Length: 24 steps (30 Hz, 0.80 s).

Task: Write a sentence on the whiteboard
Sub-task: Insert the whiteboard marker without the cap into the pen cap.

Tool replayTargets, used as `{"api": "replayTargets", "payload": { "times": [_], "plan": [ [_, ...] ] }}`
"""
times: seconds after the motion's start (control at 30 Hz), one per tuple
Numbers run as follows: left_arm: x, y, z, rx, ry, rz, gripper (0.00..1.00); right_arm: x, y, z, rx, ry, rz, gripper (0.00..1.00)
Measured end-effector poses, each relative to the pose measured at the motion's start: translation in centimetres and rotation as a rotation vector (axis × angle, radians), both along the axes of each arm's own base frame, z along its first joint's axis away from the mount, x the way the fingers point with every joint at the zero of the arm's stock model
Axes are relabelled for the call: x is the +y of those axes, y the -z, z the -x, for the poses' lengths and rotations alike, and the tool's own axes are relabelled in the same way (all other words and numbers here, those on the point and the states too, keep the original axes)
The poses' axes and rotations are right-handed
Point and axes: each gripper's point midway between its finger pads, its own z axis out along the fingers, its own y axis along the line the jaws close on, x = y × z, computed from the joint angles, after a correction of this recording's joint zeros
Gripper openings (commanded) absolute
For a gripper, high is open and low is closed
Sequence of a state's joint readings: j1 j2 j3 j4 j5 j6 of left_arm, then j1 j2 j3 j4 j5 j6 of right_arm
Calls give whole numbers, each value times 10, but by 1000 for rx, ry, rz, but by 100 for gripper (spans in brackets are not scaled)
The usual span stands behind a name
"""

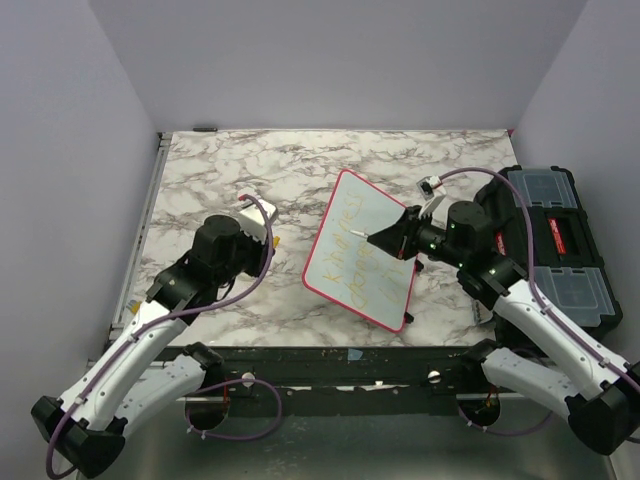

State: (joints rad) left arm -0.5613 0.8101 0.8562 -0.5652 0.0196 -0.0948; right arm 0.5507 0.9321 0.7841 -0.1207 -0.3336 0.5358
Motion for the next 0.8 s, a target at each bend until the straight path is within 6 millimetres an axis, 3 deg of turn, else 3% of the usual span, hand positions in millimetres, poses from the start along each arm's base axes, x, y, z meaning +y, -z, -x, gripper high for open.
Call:
{"api": "replayTargets", "payload": {
  "times": [0.17,0.37,0.67,0.8],
  "plan": [
    [-5,-11,4,-126,86,-23,0,6,-2,7,2,-59,-6,1],
    [-17,-21,24,-248,224,-20,0,11,-7,10,-2,-101,-11,0],
    [-25,-65,31,-349,302,-27,0,15,-18,12,-17,-131,-25,1],
    [-22,-58,46,-416,338,-7,0,15,-18,13,-15,-136,-23,1]
  ]
}}
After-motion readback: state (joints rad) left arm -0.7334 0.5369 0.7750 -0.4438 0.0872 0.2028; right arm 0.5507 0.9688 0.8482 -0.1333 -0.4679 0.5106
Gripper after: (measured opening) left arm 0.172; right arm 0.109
